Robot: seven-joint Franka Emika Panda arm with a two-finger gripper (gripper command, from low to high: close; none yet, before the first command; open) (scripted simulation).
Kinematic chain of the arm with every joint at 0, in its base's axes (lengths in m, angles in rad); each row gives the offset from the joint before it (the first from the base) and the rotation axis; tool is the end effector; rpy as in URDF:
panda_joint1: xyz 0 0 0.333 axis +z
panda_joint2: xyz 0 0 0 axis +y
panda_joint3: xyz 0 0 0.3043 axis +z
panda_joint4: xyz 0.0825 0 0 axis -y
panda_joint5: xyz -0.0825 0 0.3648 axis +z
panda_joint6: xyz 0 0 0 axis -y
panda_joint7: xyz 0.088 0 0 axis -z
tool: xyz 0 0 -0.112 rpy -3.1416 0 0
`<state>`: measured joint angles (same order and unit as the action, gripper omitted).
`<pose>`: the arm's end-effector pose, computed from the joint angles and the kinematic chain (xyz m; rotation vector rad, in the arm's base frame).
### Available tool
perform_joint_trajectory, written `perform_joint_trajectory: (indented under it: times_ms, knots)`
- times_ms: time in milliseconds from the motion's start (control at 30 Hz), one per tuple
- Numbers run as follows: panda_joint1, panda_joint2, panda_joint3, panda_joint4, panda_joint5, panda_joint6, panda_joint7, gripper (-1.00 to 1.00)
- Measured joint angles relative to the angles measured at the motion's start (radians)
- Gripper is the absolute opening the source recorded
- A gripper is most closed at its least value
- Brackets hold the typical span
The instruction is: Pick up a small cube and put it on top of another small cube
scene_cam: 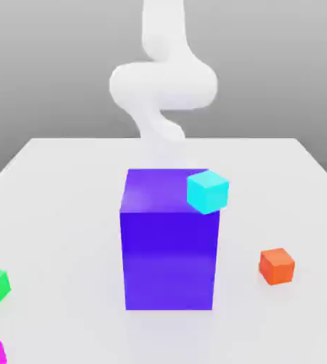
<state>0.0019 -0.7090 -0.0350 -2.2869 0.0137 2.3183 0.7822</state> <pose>0.3702 -0.0166 0.6741 -2.4563 1.0692 -0.9474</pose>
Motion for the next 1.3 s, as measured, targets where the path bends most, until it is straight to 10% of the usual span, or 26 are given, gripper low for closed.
perform_joint_trajectory:
  times_ms: [567, 1200, 1233, 1300]
  knots:
    - [-0.036, 0.622, -0.217, 0.091, 0.162, 0.12, -0.172, 0.0]
    - [-0.237, 1.299, -0.231, 0.2, 0.296, 0.324, -0.322, 0.0]
    - [-0.243, 1.325, -0.222, 0.207, 0.309, 0.342, -0.331, -1.0]
    - [-0.243, 1.325, -0.222, 0.207, 0.309, 0.342, -0.331, -1.0]
